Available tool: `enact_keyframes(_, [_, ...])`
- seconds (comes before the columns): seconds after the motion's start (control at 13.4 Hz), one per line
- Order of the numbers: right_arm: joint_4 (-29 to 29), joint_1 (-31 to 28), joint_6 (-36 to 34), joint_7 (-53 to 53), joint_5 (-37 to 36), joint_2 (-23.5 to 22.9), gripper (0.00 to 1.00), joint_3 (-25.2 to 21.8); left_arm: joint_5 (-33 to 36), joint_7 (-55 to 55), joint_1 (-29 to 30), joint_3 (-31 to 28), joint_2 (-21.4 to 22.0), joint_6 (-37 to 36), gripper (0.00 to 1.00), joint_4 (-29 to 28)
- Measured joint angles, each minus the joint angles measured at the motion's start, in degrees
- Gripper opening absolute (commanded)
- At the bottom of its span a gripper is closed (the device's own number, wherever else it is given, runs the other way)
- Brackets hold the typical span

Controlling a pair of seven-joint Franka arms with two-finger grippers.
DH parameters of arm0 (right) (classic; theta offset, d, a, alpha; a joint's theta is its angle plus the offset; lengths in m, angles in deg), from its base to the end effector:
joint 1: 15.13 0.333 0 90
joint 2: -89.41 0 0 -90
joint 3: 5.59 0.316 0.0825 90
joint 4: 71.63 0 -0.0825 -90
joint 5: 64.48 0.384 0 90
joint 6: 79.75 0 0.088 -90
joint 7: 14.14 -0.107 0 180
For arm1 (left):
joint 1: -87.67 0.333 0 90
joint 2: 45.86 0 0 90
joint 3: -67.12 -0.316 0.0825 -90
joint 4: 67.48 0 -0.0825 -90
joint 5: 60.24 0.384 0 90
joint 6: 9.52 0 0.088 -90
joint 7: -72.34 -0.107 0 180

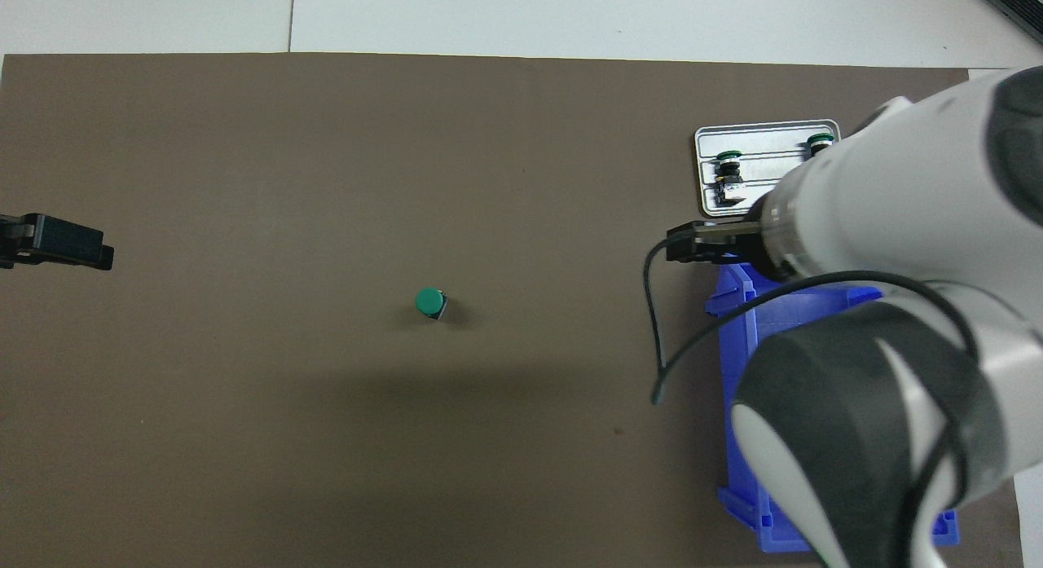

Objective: Place and press button with both arms
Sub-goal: 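Reach the right gripper over to the green button, then grasp the green button with the right gripper and lift it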

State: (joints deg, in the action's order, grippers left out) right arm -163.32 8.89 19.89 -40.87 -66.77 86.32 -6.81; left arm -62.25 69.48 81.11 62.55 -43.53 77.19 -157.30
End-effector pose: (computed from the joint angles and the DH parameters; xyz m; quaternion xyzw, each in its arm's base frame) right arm 0.5412 0.2239 0.5952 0.9984 -0.0317 0.0470 0.0008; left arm 0.5357 -0.0216 0.6432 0.9989 -0.0432 -0.0067 0.0192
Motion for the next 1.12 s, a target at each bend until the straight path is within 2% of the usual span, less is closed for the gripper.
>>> enact_keyframes(0.15, [-0.1,6.2,7.4,-12.4,0.0,-5.3,1.00,0.1,0.0,0.0,0.0,0.0,0.0,0.0,1.00,0.0])
enact_keyframes(0.3, [1.1,12.3,14.7,-25.7,0.0,-12.7,1.00,0.1,0.0,0.0,0.0,0.0,0.0,0.0,1.00,0.0])
enact_keyframes(0.52, [3.7,16.9,21.2,-38.2,0.0,-21.5,1.00,0.0,0.0,0.0,0.0,0.0,0.0,0.0,1.00,0.0])
enact_keyframes(0.82, [8.1,20.3,25.9,-45.0,-1.6,-29.9,1.00,0.0,0.0,0.0,0.0,0.0,0.0,0.0,1.00,0.0])
enact_keyframes(1.12, [9.0,20.6,29.6,-45.1,-2.2,-32.1,1.00,-0.1,0.0,0.0,0.0,0.0,0.0,0.0,1.00,0.0])
